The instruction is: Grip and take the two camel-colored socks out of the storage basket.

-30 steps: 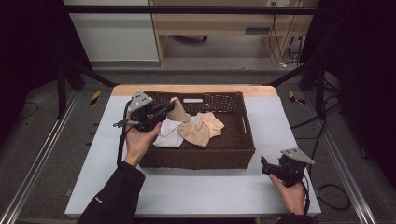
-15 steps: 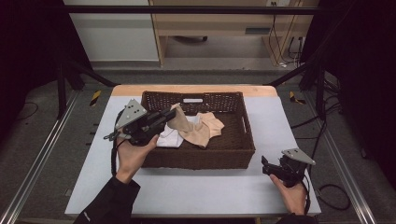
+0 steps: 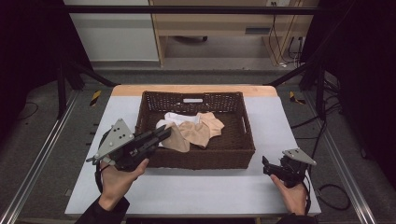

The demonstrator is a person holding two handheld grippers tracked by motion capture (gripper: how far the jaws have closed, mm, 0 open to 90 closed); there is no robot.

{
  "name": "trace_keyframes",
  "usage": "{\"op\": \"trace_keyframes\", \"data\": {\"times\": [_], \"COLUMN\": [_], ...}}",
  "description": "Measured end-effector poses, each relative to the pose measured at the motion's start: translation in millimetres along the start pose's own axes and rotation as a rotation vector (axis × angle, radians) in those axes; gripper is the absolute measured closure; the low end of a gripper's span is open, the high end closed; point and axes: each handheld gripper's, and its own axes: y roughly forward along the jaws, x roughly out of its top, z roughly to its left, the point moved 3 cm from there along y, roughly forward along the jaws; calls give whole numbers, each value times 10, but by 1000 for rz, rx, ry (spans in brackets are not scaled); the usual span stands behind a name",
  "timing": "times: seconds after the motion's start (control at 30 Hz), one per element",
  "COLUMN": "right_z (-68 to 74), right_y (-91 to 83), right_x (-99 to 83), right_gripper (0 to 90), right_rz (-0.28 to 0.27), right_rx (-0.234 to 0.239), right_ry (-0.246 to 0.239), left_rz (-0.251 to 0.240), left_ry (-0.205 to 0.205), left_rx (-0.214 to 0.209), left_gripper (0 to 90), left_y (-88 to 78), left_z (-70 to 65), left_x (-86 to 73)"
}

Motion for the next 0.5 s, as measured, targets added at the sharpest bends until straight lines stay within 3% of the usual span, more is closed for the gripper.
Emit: {"op": "trace_keyframes", "data": {"times": [0.13, 0.5], "right_z": [-5, -1], "right_y": [-1, 1], "right_x": [-1, -6], "right_gripper": [38, 38], "right_rz": [-1, 3], "right_rx": [0, 2], "right_ry": [-1, -1], "left_rz": [19, 80], "left_ry": [12, 19], "left_rx": [-29, -74], "left_gripper": [845, 845], "left_y": [-54, -104], "left_z": [-128, -280], "left_x": [-81, -362]}}
